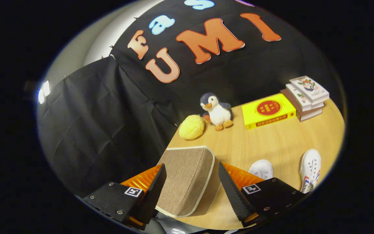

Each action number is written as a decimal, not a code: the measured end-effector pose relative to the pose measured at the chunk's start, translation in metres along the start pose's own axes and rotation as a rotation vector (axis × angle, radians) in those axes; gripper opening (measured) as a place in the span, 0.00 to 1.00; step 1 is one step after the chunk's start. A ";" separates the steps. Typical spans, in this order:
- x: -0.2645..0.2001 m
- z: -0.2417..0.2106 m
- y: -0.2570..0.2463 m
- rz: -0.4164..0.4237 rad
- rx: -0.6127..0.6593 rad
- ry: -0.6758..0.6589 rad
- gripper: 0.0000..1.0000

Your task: Open the storage box then place both shoes into the box .Put the left shoe in first, then the right shoe, with the right side of both shoes facing outward in a uniform manner.

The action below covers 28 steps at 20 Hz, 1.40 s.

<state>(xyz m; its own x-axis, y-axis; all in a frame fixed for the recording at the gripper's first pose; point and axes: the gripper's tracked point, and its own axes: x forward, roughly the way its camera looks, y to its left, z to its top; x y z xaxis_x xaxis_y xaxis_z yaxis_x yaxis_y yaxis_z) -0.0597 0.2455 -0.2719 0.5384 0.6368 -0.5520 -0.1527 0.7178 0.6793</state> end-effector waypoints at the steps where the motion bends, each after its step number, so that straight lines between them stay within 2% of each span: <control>1: 0.009 -0.011 -0.002 0.003 0.021 0.044 0.96; 6: 0.043 -0.054 -0.013 0.010 0.108 0.212 0.96; 8: 0.056 -0.063 -0.015 0.025 0.176 0.229 0.96; 11: 0.064 -0.074 -0.022 0.036 0.197 0.259 0.96; 17: 0.078 -0.092 -0.008 0.138 0.311 0.329 0.97; 22: 0.076 -0.091 0.002 0.189 0.400 0.361 0.96; 26: 0.056 -0.072 0.005 0.203 0.429 0.323 0.95; 28: 0.045 -0.058 0.011 0.240 0.467 0.297 0.93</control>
<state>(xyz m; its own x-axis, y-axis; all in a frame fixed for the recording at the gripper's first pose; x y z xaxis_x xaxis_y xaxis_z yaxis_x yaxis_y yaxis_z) -0.0853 0.2982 -0.3174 0.2692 0.8653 -0.4228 0.1753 0.3877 0.9050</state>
